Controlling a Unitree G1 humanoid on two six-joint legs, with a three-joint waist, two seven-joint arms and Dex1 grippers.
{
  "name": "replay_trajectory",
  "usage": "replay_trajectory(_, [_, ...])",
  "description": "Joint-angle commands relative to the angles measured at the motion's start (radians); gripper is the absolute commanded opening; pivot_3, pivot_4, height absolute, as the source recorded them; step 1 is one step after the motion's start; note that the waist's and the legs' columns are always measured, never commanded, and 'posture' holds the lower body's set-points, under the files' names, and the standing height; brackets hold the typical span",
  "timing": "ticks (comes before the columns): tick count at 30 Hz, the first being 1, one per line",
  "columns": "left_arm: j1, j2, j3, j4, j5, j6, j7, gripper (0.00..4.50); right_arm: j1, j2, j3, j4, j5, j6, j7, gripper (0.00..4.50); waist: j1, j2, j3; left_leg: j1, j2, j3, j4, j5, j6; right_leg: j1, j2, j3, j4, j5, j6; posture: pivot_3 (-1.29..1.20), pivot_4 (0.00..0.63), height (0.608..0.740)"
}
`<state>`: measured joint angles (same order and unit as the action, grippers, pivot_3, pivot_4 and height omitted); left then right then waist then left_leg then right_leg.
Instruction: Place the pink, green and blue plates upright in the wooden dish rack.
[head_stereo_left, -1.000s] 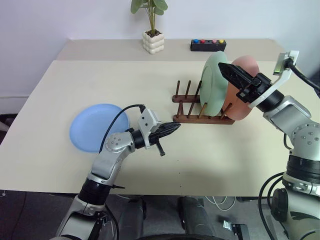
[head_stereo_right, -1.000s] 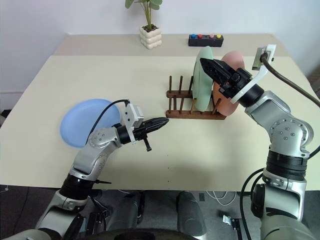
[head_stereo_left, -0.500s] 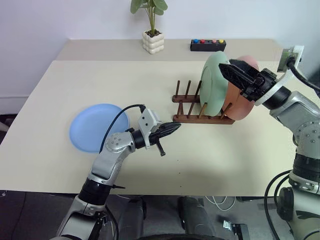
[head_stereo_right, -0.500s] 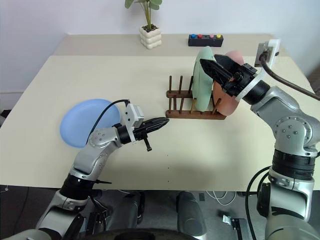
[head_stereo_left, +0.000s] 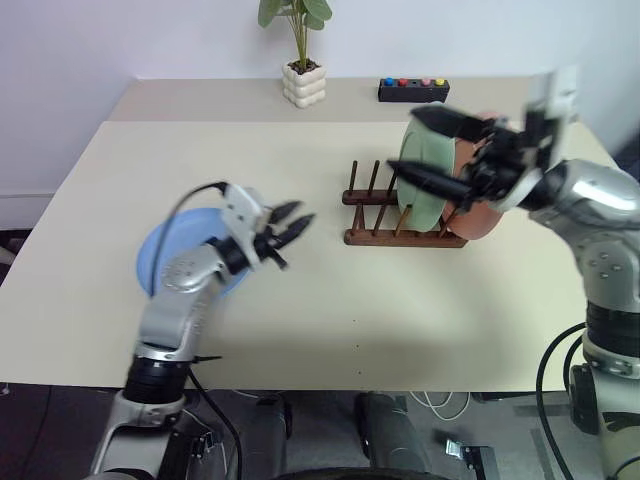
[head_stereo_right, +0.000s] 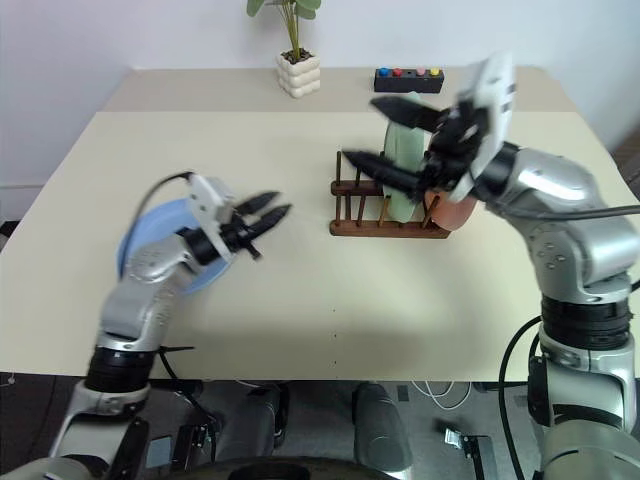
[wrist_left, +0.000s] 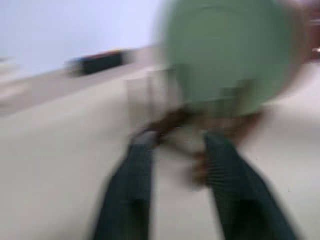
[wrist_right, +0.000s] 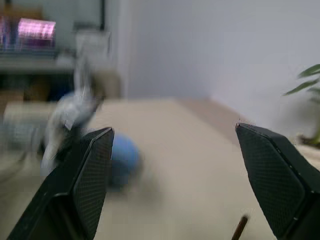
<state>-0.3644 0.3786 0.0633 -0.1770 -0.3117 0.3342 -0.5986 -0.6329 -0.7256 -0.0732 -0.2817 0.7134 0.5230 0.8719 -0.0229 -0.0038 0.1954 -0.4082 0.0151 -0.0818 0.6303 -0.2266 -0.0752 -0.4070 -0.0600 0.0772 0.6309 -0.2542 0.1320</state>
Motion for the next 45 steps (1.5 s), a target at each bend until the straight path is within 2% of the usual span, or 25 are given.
replay_trajectory(1, [0.024, 0.063, 0.167, -0.063, 0.008, 0.071, 0.131, 3.35, 0.002, 0.008, 0.066, -0.008, -0.102, -0.096, 0.061, 3.97, 0.0, 0.0, 0.0, 0.0, 0.0, 0.0, 0.0, 0.0, 0.0, 0.0, 0.0, 0.0, 0.0, 0.001, 0.001, 0.0, 0.15, 0.73])
replay_trajectory(3, [0.043, 0.105, 0.235, -0.091, 0.025, 0.132, 0.2, 4.4, 0.009, 0.021, 0.1, 0.005, -0.144, -0.131, 0.082, 3.97, 0.001, -0.003, 0.002, 0.0, 0.0, 0.0, 0.0, 0.0, 0.0, 0.0, 0.0, 0.0, -0.001, 0.001, 0.002, 0.0, 0.15, 0.73])
replay_trajectory(4, [0.046, 0.113, 0.245, -0.098, 0.027, 0.148, 0.218, 4.47, 0.01, 0.026, 0.104, 0.01, -0.154, -0.139, 0.087, 3.97, 0.001, -0.003, 0.002, -0.001, 0.0, 0.0, 0.0, 0.0, 0.0, 0.0, 0.0, 0.0, -0.001, 0.001, 0.002, 0.0, 0.15, 0.73])
replay_trajectory(5, [0.048, 0.117, 0.247, -0.103, 0.024, 0.158, 0.226, 4.47, 0.01, 0.029, 0.105, 0.013, -0.161, -0.145, 0.092, 3.97, 0.005, -0.003, 0.002, -0.001, 0.0, 0.0, 0.0, 0.0, 0.0, 0.0, -0.001, 0.0, -0.001, 0.001, 0.002, 0.0, 0.15, 0.73])
replay_trajectory(8, [0.061, 0.132, 0.351, -0.141, 0.014, 0.402, 0.358, 4.47, 0.007, 0.055, 0.133, 0.043, -0.191, -0.176, 0.12, 3.97, 0.01, -0.005, 0.002, -0.001, 0.0, 0.0, 0.001, 0.0, 0.0, 0.001, -0.001, -0.001, -0.001, 0.001, 0.002, 0.0, 0.15, 0.73])
replay_trajectory(14, [0.09, 0.128, 0.384, -0.178, 0.017, 0.692, 0.458, 4.47, -0.015, 0.093, 0.156, 0.1, -0.228, -0.213, 0.162, 3.97, 0.002, -0.007, 0.003, 0.0, 0.0, -0.001, 0.0, 0.0, 0.0, 0.0, -0.001, -0.001, 0.0, 0.001, 0.002, 0.0, 0.15, 0.73])
replay_trajectory(20, [0.08, 0.075, 0.439, -0.149, -0.001, 0.813, 0.503, 4.47, -0.011, 0.11, 0.154, 0.119, -0.246, -0.227, 0.176, 3.97, 0.003, -0.008, 0.004, 0.0, 0.0, -0.001, 0.0, 0.0, 0.0, 0.0, -0.001, -0.002, 0.0, 0.001, 0.002, 0.0, 0.15, 0.73])
replay_trajectory(23, [0.101, 0.047, 0.417, -0.142, -0.013, 0.804, 0.486, 3.6, -0.004, 0.115, 0.15, 0.114, -0.251, -0.227, 0.174, 3.97, 0.003, -0.008, 0.003, 0.0, 0.0, -0.001, 0.0, 0.0, -0.001, 0.0, -0.001, -0.002, 0.0, 0.001, 0.002, 0.0, 0.15, 0.73])
replay_trajectory(29, [0.095, 0.037, 0.418, -0.116, 0.003, 0.764, 0.496, 0.46, 0.012, 0.12, 0.146, 0.103, -0.264, -0.223, 0.167, 3.97, 0.005, -0.009, 0.003, 0.0, 0.0, -0.001, 0.0, 0.0, -0.001, 0.0, -0.001, -0.002, 0.0, 0.001, 0.001, 0.0, 0.15, 0.73])
replay_trajectory(30, [0.091, 0.034, 0.421, -0.109, 0.004, 0.754, 0.501, 0.04, 0.014, 0.121, 0.146, 0.101, -0.264, -0.221, 0.165, 3.97, 0.007, -0.009, 0.003, 0.0, 0.0, -0.001, 0.0, 0.0, -0.001, 0.001, -0.001, -0.002, 0.0, 0.001, 0.001, 0.0, 0.15, 0.73])
replay_trajectory(32, [0.087, 0.032, 0.424, -0.101, 0.005, 0.74, 0.503, 0.02, 0.014, 0.123, 0.146, 0.098, -0.266, -0.219, 0.163, 3.97, 0.005, -0.009, 0.003, 0.0, 0.0, -0.001, 0.001, 0.001, -0.001, 0.001, -0.001, -0.002, 0.0, 0.001, 0.001, 0.0, 0.15, 0.73])
replay_trajectory(38, [-0.024, -0.016, 0.38, -0.148, 0.007, 0.482, 0.503, 0.02, -0.013, 0.14, 0.151, 0.121, -0.321, -0.26, 0.119, 3.97, 0.012, -0.011, 0.003, 0.0, 0.0, -0.002, 0.001, 0.001, -0.002, 0.001, -0.001, -0.002, 0.0, 0.002, 0.001, 0.0, 0.15, 0.73])
replay_trajectory(41, [-0.207, -0.056, 0.323, -0.144, 0.037, 0.354, 0.571, 0.02, -0.051, 0.174, 0.19, 0.145, -0.413, -0.362, 0.09, 3.97, 0.012, -0.014, 0.004, 0.0, -0.001, -0.001, 0.001, 0.001, -0.003, 0.001, -0.001, -0.002, 0.0, 0.002, 0.001, 0.0, 0.15, 0.73])
replay_trajectory(45, [-0.307, -0.083, 0.25, -0.146, 0.071, 0.33, 0.603, 0.02, -0.077, 0.202, 0.234, 0.174, -0.52, -0.475, 0.059, 3.97, 0.002, -0.014, 0.003, -0.001, -0.001, -0.002, 0.0, 0.002, -0.004, 0.001, -0.002, -0.003, -0.002, 0.002, 0.001, 0.0, 0.15, 0.73])
